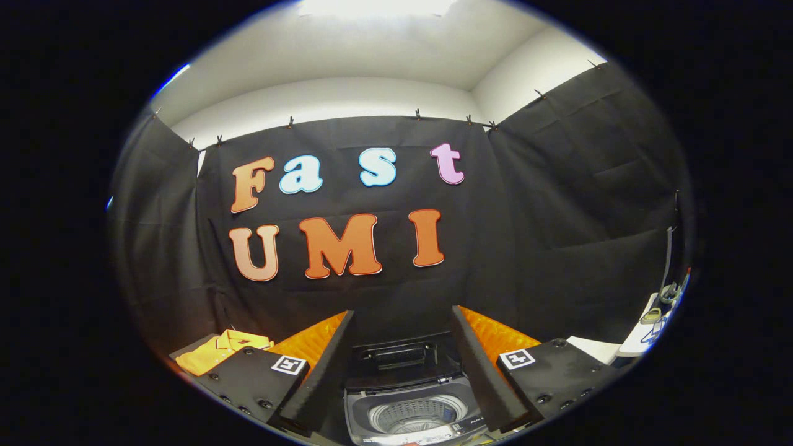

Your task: Put the clothes into the washing machine and then close the washing machine lid.

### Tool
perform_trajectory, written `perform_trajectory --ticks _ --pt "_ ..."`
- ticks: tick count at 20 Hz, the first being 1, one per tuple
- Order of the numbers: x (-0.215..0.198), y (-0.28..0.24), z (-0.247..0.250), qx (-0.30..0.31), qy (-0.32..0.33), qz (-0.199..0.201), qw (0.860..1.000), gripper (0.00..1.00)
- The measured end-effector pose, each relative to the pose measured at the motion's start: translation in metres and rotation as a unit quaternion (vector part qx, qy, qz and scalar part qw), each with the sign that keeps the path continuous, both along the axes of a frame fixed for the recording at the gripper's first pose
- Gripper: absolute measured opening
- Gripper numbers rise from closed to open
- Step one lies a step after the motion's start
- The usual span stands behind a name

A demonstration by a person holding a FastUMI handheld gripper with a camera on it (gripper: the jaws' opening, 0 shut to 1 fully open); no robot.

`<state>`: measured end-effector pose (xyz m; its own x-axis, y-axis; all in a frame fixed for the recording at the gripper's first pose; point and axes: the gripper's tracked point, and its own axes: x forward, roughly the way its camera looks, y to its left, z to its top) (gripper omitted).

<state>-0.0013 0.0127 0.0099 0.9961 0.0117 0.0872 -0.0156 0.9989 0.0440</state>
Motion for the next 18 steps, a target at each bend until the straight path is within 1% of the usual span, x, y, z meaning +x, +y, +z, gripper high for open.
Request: perform_trajectory --ticks 11,18 --pt "-0.002 0.016 -0.001 -0.002 -0.002 0.017 1.0 0.98" --pt "-0.001 0.021 -0.001 -0.005 -0.001 0.018 1.0 0.98"
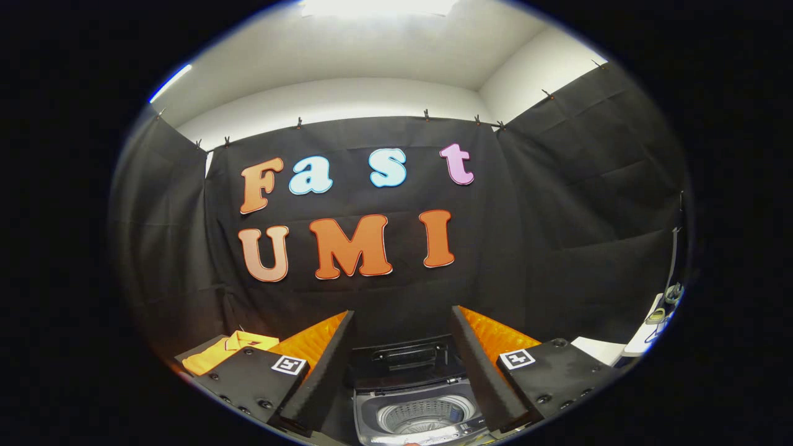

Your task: Put the clothes into the washing machine and then close the washing machine lid.

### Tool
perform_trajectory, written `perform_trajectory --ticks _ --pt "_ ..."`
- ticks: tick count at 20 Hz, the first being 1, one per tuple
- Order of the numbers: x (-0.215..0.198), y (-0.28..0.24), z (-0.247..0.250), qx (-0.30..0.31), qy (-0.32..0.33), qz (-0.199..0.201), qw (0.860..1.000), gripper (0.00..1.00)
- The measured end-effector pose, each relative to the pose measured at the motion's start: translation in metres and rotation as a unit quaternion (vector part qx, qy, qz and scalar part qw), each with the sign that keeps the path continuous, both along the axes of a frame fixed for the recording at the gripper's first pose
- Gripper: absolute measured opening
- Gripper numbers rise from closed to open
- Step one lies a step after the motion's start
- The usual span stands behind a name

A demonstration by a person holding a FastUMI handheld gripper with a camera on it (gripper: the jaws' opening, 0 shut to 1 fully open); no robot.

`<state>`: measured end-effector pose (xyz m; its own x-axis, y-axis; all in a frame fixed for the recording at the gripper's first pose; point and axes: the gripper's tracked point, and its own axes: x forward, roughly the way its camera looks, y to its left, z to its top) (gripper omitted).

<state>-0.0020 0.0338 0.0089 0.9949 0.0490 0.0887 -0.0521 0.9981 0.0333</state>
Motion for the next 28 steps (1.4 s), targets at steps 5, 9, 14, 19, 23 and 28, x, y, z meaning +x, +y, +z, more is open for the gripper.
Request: perform_trajectory --ticks 5,9,14,19,23,28 --pt "0.006 0.01 -0.005 -0.004 0.006 0.006 1.0 0.98" --pt "0.001 0.026 0.0 -0.006 0.005 0.025 1.0 0.98" --pt "-0.004 0.033 0.001 -0.02 -0.002 0.028 0.999 0.97" --pt "-0.001 0.033 -0.002 0.002 -0.003 0.022 1.0 0.97" --pt "0.006 0.03 0.011 0.013 -0.016 0.011 1.0 0.98" --pt "0.017 0.072 0.019 0.017 -0.016 0.041 0.999 0.98"
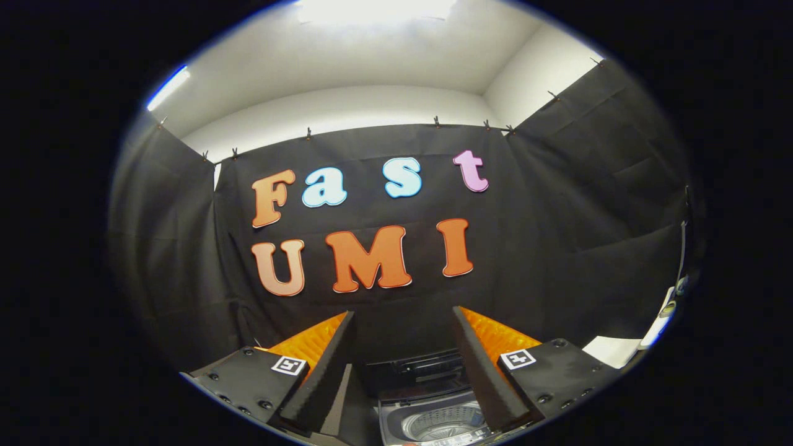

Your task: Put the clothes into the washing machine and then close the washing machine lid.

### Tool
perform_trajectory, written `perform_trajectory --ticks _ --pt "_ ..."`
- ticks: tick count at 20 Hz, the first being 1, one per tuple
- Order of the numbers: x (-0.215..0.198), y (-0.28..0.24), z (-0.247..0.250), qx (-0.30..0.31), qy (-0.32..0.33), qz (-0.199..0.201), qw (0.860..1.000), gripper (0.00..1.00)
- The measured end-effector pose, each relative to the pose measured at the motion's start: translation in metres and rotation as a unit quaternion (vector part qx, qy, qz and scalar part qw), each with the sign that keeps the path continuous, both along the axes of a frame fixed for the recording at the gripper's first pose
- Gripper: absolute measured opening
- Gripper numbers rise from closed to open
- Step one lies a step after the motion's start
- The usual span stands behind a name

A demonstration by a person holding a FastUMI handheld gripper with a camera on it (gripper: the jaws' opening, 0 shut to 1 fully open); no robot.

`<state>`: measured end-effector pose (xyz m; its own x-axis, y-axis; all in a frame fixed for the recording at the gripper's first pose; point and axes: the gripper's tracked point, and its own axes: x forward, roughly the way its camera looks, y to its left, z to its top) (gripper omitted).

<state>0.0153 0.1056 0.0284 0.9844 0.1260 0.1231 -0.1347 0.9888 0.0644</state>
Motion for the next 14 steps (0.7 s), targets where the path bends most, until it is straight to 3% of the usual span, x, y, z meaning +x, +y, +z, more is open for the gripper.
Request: perform_trajectory --ticks 7,14 --pt "0.028 0.163 -0.059 -0.04 0.066 0.103 0.992 0.98" --pt "0.038 0.303 -0.168 -0.073 0.183 0.166 0.966 0.99"
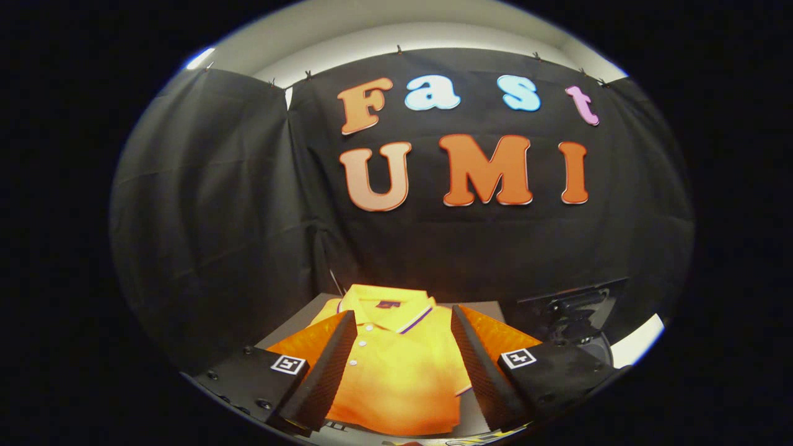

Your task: Put the clothes into the washing machine and then close the washing machine lid.

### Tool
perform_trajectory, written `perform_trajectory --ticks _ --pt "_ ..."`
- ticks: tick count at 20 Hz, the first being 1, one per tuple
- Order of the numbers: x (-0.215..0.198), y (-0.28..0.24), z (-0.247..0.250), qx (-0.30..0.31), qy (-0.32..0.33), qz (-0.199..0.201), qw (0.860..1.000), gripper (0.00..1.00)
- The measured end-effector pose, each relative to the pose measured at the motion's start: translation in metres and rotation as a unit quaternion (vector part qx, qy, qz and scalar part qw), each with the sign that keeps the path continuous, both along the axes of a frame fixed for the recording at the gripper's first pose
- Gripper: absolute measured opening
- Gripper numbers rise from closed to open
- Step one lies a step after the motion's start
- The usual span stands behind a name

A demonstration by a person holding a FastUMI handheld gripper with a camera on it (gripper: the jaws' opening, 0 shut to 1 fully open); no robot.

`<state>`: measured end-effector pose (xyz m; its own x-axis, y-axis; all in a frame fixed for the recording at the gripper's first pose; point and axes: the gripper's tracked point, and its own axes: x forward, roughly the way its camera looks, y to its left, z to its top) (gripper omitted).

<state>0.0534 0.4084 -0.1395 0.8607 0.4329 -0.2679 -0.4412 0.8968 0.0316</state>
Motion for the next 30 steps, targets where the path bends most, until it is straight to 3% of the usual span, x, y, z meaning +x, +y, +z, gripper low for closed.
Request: perform_trajectory --ticks 5,9,13,15,18,21,23,26,30 --pt "0.007 0.046 -0.065 -0.035 0.066 0.007 0.997 0.98" --pt "0.01 0.049 -0.108 -0.058 0.12 -0.012 0.991 0.99" --pt "0.015 0.052 -0.106 -0.067 0.113 -0.007 0.991 1.0" --pt "0.014 0.054 -0.107 -0.067 0.13 0.011 0.989 0.93" --pt "0.016 0.049 -0.109 -0.033 0.149 0.038 0.988 0.4" --pt "0.017 0.046 -0.106 0.032 0.176 0.045 0.983 0.15" --pt "0.016 0.042 -0.098 0.049 0.149 0.045 0.987 0.11" --pt "0.009 0.037 -0.07 0.037 0.058 0.052 0.996 0.11" --pt "0.004 0.024 -0.032 0.082 0.011 0.065 0.994 0.11"
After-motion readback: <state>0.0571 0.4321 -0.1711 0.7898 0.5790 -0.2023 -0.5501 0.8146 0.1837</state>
